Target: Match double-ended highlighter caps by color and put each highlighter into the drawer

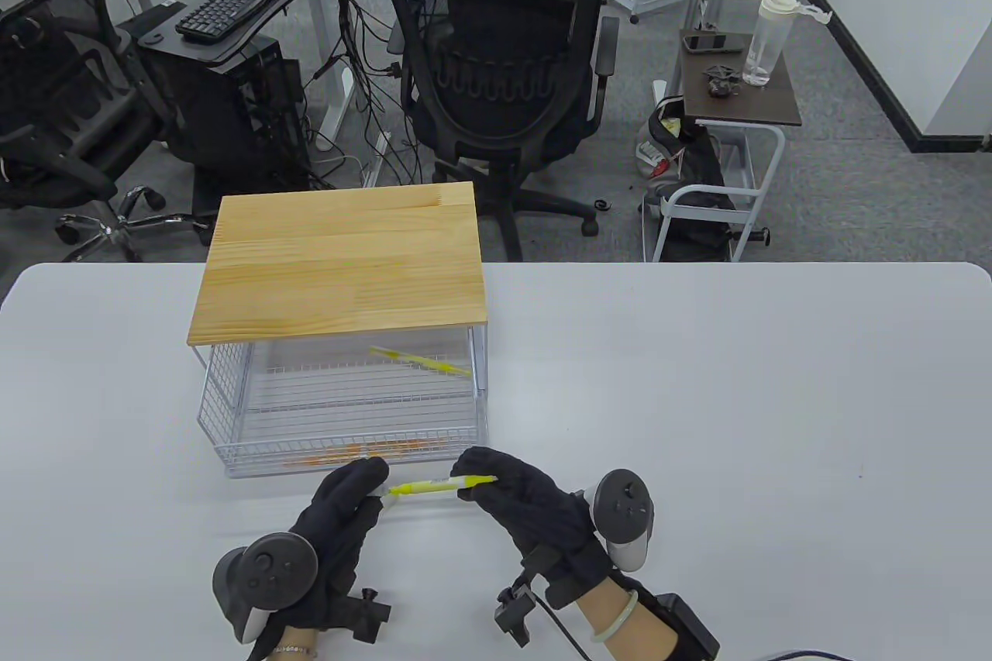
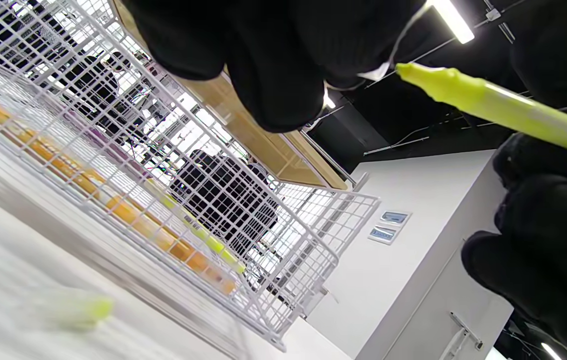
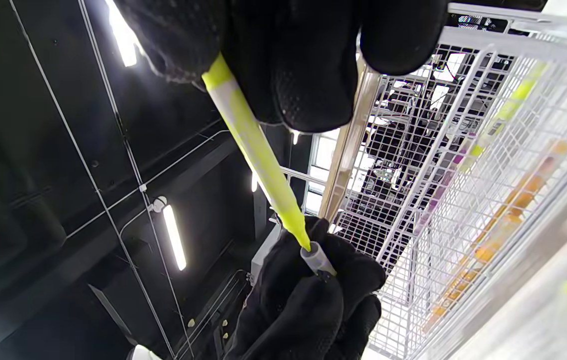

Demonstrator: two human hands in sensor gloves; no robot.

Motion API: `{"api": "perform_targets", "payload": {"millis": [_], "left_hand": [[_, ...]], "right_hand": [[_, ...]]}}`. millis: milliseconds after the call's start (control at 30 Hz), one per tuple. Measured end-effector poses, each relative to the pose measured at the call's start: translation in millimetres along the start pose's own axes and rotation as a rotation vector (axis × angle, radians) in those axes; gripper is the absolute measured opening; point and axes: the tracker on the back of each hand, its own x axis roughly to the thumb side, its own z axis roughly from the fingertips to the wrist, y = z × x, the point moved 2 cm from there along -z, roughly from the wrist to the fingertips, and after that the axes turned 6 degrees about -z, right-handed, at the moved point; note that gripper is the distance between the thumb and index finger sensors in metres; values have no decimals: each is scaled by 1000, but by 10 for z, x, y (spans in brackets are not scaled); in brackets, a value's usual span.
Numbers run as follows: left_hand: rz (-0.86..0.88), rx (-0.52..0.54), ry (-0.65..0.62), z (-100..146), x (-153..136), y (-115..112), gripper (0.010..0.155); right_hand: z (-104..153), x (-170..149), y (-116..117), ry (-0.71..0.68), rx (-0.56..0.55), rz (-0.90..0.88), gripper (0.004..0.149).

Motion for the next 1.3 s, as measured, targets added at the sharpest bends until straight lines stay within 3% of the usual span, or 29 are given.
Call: {"api": "perform_targets", "payload": {"millis": [300, 500, 733, 1000, 1100, 1300], "left_hand": [[31, 17, -54, 11, 146, -54, 48], [-38, 27, -89, 29, 240, -48, 46], [-115, 74, -152, 74, 413, -14, 44], [-138, 80, -116, 81, 458, -18, 45], [-117, 42, -137, 67, 494, -90, 47], [-147, 32, -177, 94, 657, -180, 50]], "right_hand": [[1, -35, 15, 18, 7, 12, 43], [14, -93, -84, 50, -57, 56, 41], [38, -91, -106, 95, -76, -44, 38], [31, -170, -47, 157, -64, -144, 44], [25, -201, 61, 175, -6, -194, 50], [28, -299, 253, 223, 76, -76, 49]]}}
